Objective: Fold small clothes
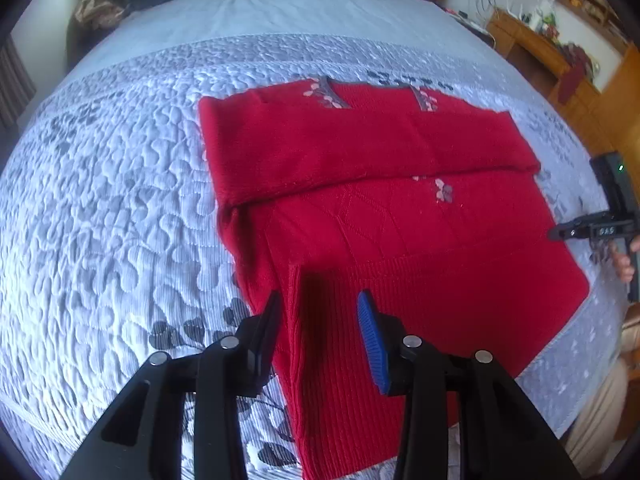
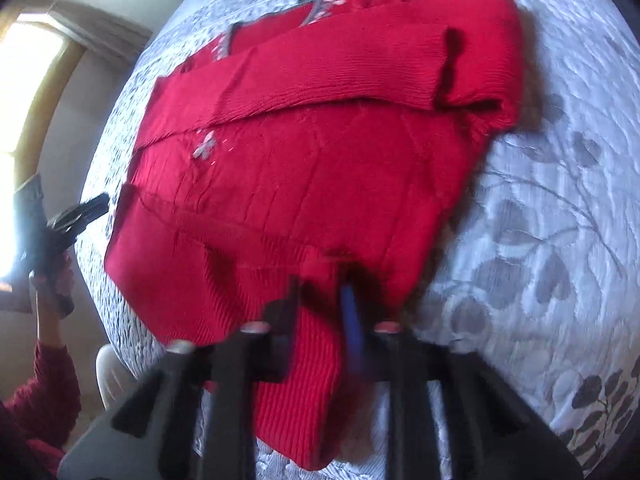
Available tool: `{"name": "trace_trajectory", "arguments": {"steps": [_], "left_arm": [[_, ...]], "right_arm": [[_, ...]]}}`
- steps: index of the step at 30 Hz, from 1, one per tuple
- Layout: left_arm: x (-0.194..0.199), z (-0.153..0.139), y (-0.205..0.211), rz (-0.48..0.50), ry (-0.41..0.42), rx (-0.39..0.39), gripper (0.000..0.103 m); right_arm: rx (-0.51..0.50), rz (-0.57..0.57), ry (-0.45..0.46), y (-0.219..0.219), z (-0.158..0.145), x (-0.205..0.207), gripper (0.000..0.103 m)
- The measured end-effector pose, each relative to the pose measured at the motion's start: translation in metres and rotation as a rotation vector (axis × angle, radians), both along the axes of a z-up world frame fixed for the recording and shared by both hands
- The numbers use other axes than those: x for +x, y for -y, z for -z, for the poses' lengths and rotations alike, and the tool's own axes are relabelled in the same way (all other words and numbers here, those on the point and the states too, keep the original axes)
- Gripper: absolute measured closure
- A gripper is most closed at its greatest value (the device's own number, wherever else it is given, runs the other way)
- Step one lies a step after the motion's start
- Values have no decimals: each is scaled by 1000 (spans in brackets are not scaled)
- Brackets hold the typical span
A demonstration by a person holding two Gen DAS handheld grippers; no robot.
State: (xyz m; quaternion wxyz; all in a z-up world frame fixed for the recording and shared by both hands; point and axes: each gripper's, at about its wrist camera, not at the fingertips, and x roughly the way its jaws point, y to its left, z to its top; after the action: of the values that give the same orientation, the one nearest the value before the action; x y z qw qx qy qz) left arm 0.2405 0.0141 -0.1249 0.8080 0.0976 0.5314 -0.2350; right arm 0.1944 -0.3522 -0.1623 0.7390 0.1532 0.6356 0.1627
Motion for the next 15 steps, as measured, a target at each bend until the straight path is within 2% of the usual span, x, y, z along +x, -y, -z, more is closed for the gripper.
{"name": "trace_trajectory", "arguments": {"steps": [2,8,11,15], "left_arm": [[0,3,5,19,11,23,63],[-4,6,10,91,-7,-6,63],[1,13,8,69,-16,31,62],[9,21,6,54,-35,29,62]], "right_arm": [[-22,-17,20,-3,-2,-2,96],[-18,-8,30,-1,2,-4,96],[-13,-3,23,0,4,-3,95],[-11,0,22,0,7,-3,92]]}}
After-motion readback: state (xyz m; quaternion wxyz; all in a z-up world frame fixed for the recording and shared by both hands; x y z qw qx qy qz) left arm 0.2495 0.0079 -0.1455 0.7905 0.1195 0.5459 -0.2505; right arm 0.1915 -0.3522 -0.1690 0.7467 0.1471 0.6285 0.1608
